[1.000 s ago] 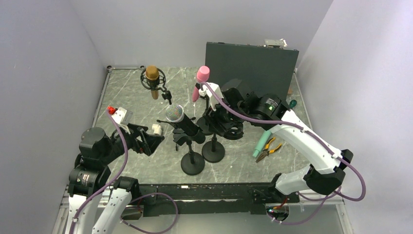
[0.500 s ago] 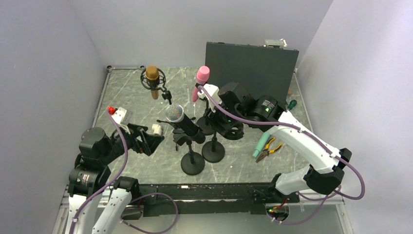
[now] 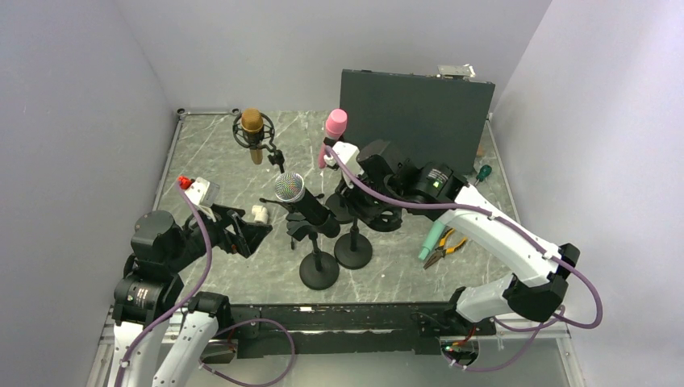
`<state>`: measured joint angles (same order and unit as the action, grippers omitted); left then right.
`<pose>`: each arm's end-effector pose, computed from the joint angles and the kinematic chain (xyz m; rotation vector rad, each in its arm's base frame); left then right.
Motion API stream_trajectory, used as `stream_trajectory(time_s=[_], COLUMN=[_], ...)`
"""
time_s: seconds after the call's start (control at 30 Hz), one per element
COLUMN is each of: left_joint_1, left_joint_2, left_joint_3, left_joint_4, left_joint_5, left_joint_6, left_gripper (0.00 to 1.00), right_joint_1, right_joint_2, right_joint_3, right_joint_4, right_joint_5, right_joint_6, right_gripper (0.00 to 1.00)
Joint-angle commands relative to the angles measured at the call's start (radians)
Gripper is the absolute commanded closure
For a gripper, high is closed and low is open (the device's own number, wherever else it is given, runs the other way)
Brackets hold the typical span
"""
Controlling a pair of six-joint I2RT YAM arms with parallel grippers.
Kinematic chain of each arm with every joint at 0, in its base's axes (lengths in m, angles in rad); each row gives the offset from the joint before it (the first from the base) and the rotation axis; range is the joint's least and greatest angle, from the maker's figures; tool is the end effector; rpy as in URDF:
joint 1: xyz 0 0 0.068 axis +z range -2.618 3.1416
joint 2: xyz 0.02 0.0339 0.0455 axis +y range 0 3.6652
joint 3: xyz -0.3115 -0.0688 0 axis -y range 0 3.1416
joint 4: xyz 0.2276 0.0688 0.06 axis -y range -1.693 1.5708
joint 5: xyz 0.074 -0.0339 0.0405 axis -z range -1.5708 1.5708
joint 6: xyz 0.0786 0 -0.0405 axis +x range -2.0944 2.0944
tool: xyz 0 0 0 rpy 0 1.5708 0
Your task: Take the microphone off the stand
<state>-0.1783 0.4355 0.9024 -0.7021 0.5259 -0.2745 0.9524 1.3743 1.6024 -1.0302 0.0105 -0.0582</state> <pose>0.0441 -0.0480 0.3678 0.2959 1.8210 -0.7929 0.1592 0.2223 0.4192 -1.1634 2.1136 0.4105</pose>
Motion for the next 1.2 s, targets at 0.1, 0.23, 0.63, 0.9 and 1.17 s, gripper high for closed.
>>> stream_trajectory(time_s=[0.1, 0.23, 0.63, 0.9, 1.17], left_joint_1=[-0.003, -0.003, -0.003, -0.003, -0.003], left_joint_2=[-0.006, -0.014, -0.005, -0.011, -0.011], left_joint_3=[-0.002, -0.016, -0.012, -0.005, 0.001], left_joint_4=[0.002, 0.004, 0.006, 0.008, 0.041], left_joint_5=[-0.004, -0.007, 0.000, 0.000, 0.038], left_joint_6=[0.020, 0.018, 0.020, 0.008, -0.015], left_gripper=[0.01, 0.01, 0.01, 0.01, 0.01], right_joint_1=[0.018, 0.020, 0.023, 0.019, -0.037], right_joint_2=[0.036, 0.036, 0.056, -0.012, -0.186], right_joint_3=[-0.086, -0.117, -0.267, -0.239, -0.190], right_joint_4=[-0.064, -0.069, 0.076, 0.125, 0.155], right_joint_5=[-0.006, 0.006, -0.005, 0.105, 0.194], right_joint_6=[0.040, 0.057, 0.123, 0.186, 0.230], right_gripper=[0.85, 0.86, 0.87, 0.42, 0.02])
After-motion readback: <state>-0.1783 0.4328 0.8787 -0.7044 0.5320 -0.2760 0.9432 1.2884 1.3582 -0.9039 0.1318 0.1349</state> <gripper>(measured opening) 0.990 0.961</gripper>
